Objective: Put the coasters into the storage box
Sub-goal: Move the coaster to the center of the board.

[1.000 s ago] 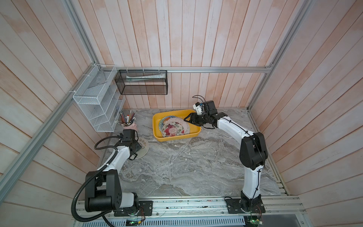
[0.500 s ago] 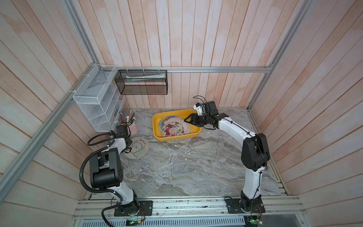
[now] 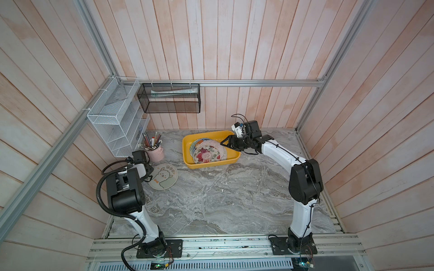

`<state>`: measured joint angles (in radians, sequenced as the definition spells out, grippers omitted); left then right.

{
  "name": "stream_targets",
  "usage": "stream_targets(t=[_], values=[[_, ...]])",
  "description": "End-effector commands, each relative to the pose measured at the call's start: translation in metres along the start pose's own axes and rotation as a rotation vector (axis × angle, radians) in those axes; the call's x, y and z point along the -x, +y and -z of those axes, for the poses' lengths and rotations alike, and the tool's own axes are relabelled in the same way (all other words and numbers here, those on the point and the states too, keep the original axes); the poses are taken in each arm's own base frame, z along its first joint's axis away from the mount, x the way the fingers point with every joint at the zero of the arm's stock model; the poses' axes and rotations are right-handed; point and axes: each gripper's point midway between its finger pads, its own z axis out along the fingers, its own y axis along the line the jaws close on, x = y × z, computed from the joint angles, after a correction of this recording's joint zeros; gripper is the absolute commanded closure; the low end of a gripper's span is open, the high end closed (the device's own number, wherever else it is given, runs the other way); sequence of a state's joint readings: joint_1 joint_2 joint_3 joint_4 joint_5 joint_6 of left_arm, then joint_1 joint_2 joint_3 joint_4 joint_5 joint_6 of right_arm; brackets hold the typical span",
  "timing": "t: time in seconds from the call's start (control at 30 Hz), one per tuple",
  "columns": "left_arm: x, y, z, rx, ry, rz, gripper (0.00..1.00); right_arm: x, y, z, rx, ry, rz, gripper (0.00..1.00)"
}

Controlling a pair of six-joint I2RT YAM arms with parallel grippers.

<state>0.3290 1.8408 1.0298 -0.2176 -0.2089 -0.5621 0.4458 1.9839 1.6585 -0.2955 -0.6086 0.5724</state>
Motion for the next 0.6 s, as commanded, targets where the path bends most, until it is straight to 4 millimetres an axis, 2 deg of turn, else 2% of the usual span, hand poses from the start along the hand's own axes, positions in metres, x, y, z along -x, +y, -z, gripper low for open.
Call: stream_targets(t=[0.0,0.17,0.33,0.57], values=[[0.001,-0.022,-0.010,-0.091,0.025,-0.050,0.44,0.007,0.013,0.012,0.026,-0.019,0.024,0.37],[-0.009,-0.023,-0.019,-0.096,0.066,-0.080,0.42,0.009,0.015,0.015,0.025,-0.027,0.025,0.37],[-0.016,-0.033,-0.013,-0.141,0.092,-0.112,0.41,0.009,0.013,0.014,0.028,-0.023,0.022,0.37],[-0.045,-0.054,-0.012,-0.183,0.169,-0.210,0.40,0.009,0.016,0.016,0.033,-0.027,0.029,0.37]])
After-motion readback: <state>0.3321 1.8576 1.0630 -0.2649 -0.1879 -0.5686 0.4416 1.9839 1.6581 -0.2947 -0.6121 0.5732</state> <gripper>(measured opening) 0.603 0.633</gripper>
